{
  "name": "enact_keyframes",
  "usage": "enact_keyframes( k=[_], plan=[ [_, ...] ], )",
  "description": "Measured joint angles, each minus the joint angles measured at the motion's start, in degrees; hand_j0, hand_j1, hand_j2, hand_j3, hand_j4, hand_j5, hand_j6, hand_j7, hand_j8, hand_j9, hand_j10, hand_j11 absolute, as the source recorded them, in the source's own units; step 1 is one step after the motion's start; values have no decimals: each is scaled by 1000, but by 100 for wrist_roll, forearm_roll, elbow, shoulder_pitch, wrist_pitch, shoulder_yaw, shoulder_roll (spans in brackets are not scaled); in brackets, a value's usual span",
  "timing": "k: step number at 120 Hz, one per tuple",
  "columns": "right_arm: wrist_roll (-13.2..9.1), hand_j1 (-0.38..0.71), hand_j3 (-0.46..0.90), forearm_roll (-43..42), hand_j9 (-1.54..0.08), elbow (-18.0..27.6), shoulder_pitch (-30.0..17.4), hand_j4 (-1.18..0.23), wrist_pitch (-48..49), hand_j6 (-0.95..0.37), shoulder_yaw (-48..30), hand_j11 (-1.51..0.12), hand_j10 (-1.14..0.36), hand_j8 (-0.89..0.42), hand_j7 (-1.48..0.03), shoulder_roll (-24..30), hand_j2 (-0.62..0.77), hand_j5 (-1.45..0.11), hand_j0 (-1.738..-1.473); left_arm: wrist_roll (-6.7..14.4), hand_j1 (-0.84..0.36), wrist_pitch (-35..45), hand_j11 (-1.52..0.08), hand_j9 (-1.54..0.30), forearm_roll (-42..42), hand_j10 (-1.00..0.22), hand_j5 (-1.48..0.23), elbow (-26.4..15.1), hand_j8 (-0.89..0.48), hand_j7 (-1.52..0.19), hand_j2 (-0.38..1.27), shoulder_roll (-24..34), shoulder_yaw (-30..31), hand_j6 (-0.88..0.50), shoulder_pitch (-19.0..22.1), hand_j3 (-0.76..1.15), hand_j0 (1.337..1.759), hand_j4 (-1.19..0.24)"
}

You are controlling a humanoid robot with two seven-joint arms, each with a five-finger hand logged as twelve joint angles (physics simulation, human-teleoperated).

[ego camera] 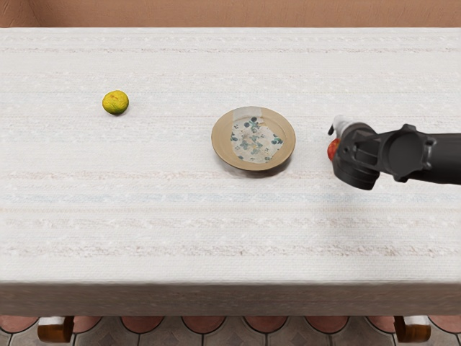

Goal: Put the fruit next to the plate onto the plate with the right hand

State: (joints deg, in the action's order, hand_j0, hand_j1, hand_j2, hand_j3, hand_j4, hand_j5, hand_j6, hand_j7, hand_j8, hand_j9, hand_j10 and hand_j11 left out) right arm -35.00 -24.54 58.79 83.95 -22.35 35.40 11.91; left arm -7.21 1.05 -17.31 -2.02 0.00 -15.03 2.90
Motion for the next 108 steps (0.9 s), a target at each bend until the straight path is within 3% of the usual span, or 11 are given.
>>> enact_keyframes(
  k=[8,16,25,41,49,64,73,93,108],
  plan=[
    [-2,206,0,24,-626,-31,-44,-477,-31,-481,-67,-625,-478,-462,-622,10,-52,-626,-1657,0,349,0,0,0,0,-1,0,0,-1,0,0,0,0,-1,0,0,1658,-1],
    [-3,266,-1,15,-788,-102,-132,-575,-33,-416,-171,-788,-576,-367,-765,34,-11,-786,-1650,0,349,0,0,0,0,-1,0,0,-1,0,1,0,0,-1,0,0,1658,-1],
    [-4,285,0,33,-901,-154,-202,-662,-51,-407,-309,-902,-664,-369,-879,107,167,-897,-1649,0,349,0,0,0,0,-1,0,0,-1,0,1,0,0,-1,0,0,1658,-1],
    [-6,342,1,83,-1045,-282,-328,-590,126,-327,-1226,-1043,-607,-275,-1001,611,274,-1051,-1649,0,349,0,0,0,0,-1,0,0,-1,0,0,0,0,-1,0,0,1658,-1],
    [-5,353,1,99,-1091,-314,-487,-557,689,-293,-2171,-1090,-579,-245,-1038,1035,284,-1095,-1650,0,349,0,0,0,0,-1,0,0,-1,0,0,0,0,-1,0,0,1658,-1],
    [-5,384,1,287,-1149,-335,-1359,-504,2851,-252,-4961,-1149,-548,-196,-1082,1597,321,-1160,-1651,0,349,0,0,0,0,-1,0,0,-1,0,1,0,0,-1,0,0,1658,-1],
    [-4,384,1,641,-1172,-327,-1624,-482,3742,-238,-5905,-1173,-535,-179,-1098,1726,321,-1191,-1651,0,349,0,0,0,0,-1,0,0,-1,0,1,0,0,-1,0,0,1658,-1],
    [-4,367,-1,858,-1178,-390,-1811,-498,4440,-280,-6650,-1170,-549,-186,-1119,1601,305,-1207,-1648,-1,349,0,0,0,0,-1,-1,0,-1,0,1,0,-1,-1,0,0,1658,-1],
    [-5,352,0,726,-1185,-1101,-1717,-496,4583,-291,-6748,-1172,-557,-197,-1126,823,297,-1224,-1646,-1,349,0,0,0,0,-1,-1,0,-1,0,1,0,-1,-1,0,0,1658,-1]
  ],
)
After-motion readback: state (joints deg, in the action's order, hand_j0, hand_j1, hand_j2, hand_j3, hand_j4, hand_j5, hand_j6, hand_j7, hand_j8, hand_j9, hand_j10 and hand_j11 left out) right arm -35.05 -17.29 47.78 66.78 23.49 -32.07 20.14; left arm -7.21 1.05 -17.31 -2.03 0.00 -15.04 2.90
